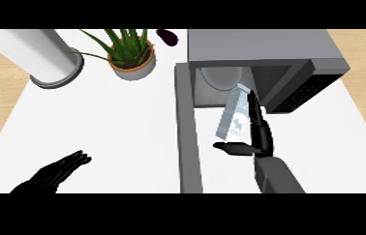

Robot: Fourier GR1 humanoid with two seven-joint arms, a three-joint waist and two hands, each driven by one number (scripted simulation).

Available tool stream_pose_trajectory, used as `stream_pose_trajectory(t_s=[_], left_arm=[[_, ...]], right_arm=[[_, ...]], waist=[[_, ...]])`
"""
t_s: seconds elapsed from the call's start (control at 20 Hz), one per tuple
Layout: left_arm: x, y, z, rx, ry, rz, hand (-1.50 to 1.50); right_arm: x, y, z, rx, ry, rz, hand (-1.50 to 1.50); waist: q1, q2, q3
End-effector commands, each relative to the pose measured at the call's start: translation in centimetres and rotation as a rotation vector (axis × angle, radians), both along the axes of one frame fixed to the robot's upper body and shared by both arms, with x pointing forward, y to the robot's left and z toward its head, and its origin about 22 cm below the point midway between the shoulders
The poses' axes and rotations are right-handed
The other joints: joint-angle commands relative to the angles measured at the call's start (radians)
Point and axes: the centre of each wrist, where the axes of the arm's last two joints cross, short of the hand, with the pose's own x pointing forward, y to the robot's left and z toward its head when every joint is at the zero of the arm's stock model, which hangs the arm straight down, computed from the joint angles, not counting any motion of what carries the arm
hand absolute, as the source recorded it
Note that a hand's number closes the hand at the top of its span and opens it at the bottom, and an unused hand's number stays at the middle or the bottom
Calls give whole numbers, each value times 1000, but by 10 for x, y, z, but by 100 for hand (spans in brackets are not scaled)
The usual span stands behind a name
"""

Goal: Pick up the milk, place it into the microwave and close the microwave

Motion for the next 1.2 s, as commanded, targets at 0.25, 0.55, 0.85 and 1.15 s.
stream_pose_trajectory(t_s=[0.25, 0.55, 0.85, 1.15], left_arm=[[34, -40, 4, 96, -7, -93, 150], [69, -65, 18, 188, -29, -139, 150], [94, -140, -4, 276, -66, -227, 150], [117, -189, -9, 341, -152, -294, 150]], right_arm=[[-71, -51, 20, 112, -34, 13, 150], [-97, -64, 62, 166, -57, -51, -150], [-113, -99, 76, 134, -67, -95, -150], [-122, -125, 89, 56, -81, -87, -150]], waist=[[-4, 10, 3], [11, 15, 4], [12, 17, 4], [13, 18, 5]])
